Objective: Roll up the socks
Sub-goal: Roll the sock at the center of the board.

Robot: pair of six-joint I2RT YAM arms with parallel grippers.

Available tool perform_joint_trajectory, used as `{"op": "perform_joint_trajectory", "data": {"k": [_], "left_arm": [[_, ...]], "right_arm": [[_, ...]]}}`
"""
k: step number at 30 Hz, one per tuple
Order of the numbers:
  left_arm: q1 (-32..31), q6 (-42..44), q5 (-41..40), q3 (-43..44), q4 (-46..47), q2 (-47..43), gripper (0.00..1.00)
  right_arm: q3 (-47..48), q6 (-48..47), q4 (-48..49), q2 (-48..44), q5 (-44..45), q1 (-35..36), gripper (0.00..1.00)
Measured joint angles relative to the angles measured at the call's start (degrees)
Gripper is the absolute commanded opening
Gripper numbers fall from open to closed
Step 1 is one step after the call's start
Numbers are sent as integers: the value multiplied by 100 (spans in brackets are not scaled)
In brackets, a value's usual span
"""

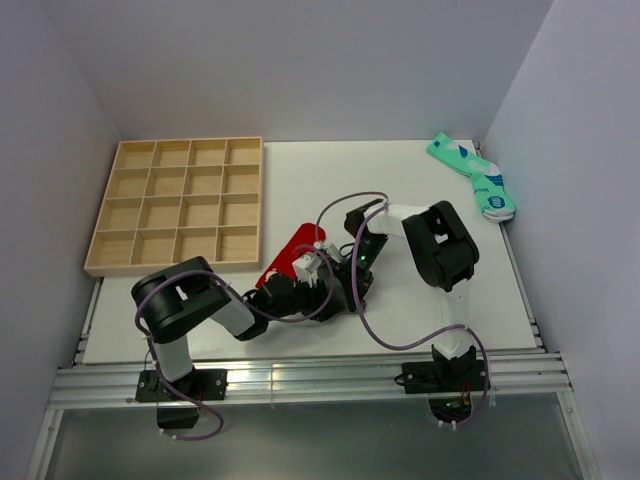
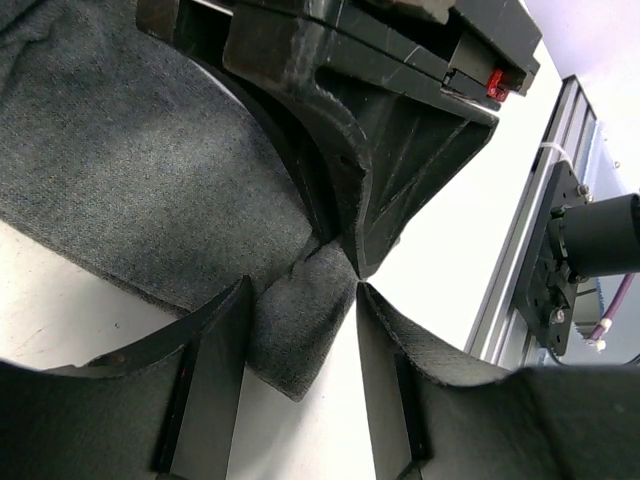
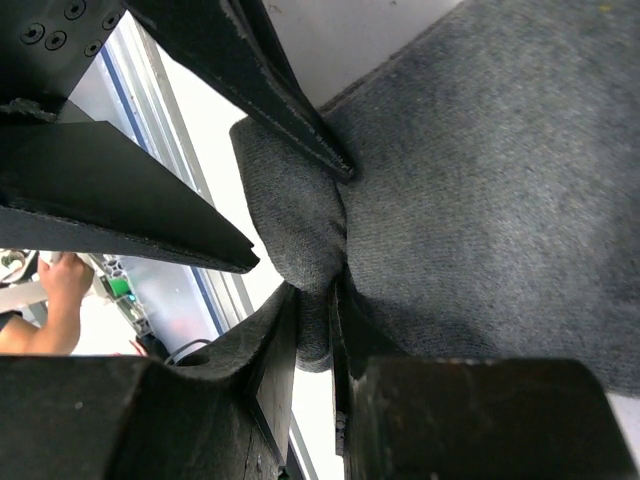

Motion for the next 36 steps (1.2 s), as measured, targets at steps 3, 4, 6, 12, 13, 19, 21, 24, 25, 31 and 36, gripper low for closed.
{"op": "perform_joint_trajectory", "data": {"k": [3,4,6,12,13,19,21,24,25,31,36], "left_arm": [[0,-59,-2,-7,63,39,47],[0,-70,-4,-7,72,48,46],[0,-83,-2,-7,72,63,40],[0,-140,-2,83,-76,144,14],[0,-170,-2,103,-105,149,10],[0,-304,-11,131,-140,177,0],[0,-396,-7,153,-109,232,0],[-2,-535,33,214,-70,323,0],[-2,-579,44,219,-22,354,0],[0,-863,109,205,199,503,0],[74,-1257,380,105,448,621,0]], "right_arm": [[0,92,35,0,0,-15,17],[0,118,44,0,0,-20,18],[0,175,76,-2,7,-28,18],[-105,407,284,-98,63,-42,23],[-131,428,313,-131,81,-42,25],[-195,599,544,-389,149,-55,44],[-267,627,673,-579,155,-92,50],[-393,643,857,-960,175,-216,55],[-461,643,911,-1145,181,-282,56],[-833,623,1154,-2256,323,-691,55],[-1384,411,1456,-3108,584,-931,55]]}}
